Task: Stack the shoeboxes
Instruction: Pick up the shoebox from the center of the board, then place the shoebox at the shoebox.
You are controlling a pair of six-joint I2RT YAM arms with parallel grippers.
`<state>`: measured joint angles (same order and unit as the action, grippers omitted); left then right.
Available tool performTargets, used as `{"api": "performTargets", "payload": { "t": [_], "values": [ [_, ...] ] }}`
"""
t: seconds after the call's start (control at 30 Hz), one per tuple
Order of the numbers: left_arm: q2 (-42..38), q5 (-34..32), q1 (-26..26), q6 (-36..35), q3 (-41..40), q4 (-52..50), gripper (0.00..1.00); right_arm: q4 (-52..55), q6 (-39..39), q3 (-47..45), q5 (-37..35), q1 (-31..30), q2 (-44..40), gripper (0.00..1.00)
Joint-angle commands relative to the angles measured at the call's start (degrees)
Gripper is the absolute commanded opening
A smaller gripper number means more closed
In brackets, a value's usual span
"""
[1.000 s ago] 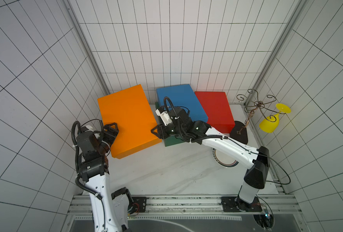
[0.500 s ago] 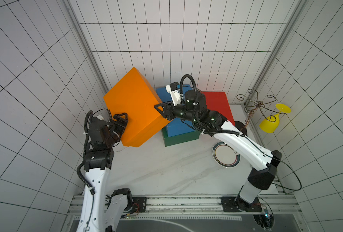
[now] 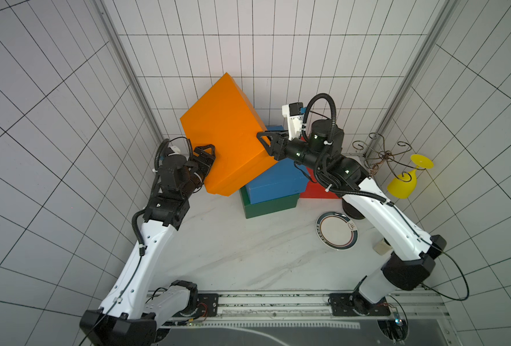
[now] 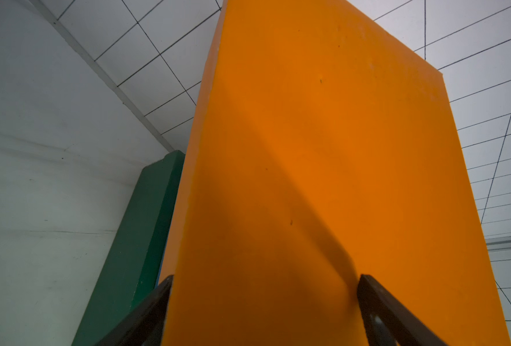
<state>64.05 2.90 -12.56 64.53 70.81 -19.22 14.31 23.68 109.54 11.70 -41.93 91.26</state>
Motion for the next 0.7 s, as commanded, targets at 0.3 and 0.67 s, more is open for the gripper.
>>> {"api": "performTargets", "payload": {
  "t": [0.3, 0.67],
  "values": [
    [12.7, 3.6, -10.1, -0.8, 9.7, 16.6, 0.90, -1.1, 2.3, -14.7, 15.4, 10.9, -0.2, 0.38],
    [19.4, 3.9, -11.0, -2.0, 16.1, 15.9, 0.92, -5.1, 5.5, -20.3, 20.5, 19.3, -1.1, 0.44]
  ]
}}
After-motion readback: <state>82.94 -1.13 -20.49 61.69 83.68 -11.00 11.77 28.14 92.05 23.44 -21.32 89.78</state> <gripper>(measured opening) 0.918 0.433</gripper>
